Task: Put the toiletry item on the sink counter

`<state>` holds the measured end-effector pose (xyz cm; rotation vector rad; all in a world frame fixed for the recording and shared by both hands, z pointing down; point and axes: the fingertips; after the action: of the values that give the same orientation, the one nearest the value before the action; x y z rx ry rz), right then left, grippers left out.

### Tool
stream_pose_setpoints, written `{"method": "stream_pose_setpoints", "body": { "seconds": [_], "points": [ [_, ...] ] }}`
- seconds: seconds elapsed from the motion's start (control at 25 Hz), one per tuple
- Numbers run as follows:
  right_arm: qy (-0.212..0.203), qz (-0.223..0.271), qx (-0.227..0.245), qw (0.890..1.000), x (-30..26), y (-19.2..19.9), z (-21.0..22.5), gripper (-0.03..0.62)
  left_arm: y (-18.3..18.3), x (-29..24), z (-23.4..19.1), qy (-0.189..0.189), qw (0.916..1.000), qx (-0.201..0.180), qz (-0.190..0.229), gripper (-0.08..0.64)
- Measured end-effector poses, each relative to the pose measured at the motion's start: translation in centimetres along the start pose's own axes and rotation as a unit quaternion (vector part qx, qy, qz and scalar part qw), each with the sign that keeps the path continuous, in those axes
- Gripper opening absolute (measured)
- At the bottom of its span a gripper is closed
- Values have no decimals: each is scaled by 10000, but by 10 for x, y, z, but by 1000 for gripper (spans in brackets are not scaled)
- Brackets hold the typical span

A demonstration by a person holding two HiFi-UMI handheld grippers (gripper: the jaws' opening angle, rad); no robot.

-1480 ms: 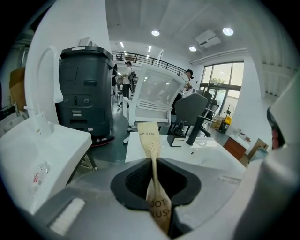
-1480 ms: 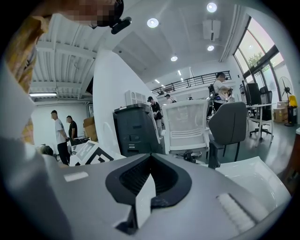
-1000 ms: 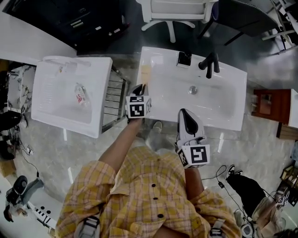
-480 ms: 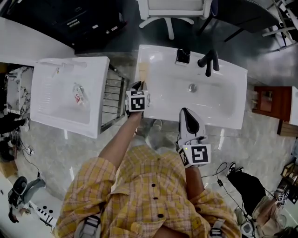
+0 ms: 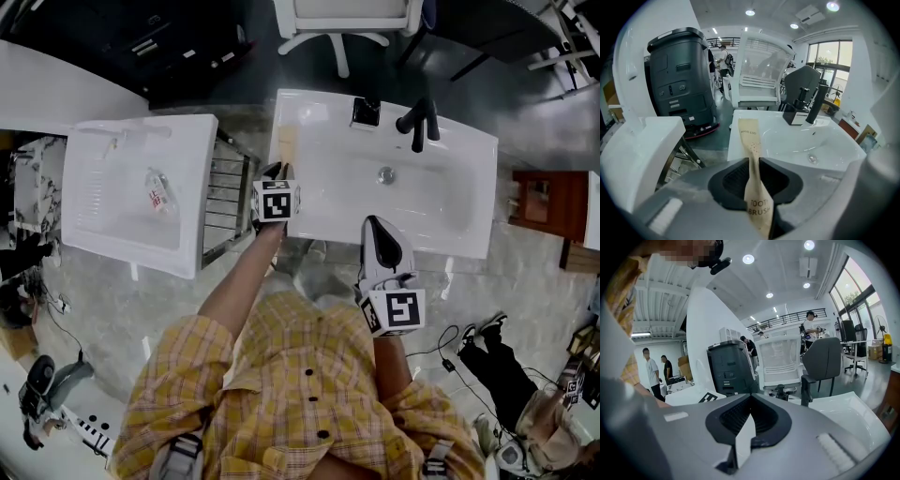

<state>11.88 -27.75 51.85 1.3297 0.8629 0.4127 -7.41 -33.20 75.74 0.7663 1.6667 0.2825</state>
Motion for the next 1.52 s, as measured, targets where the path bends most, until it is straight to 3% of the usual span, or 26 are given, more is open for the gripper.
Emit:
{"method": "stream_pose_setpoints", "body": {
  "seconds": [0.48,0.84,1.28,1.52],
  "points": [
    [0,37,-11,10000,6,-1,1,0,-2,4,5,8,10000,9,35,106],
    [-9,173,-8,9998,8,-10,1,0,-20,29,15,132,9995,32,295,109],
    [-50,327,15,9995,13,-35,-9,0,-57,112,39,444,9923,6,1156,84],
    [-132,550,163,9983,13,-55,-16,-2,-68,159,41,455,9840,-181,1710,15]
  ]
}}
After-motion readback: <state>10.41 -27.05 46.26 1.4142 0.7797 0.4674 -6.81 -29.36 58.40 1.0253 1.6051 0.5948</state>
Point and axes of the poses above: the fingertips, and each gripper's own axes: x backward along the fingers, z to its right, y out of its underside, and after that the axes turned 11 degrees about x, right-handed
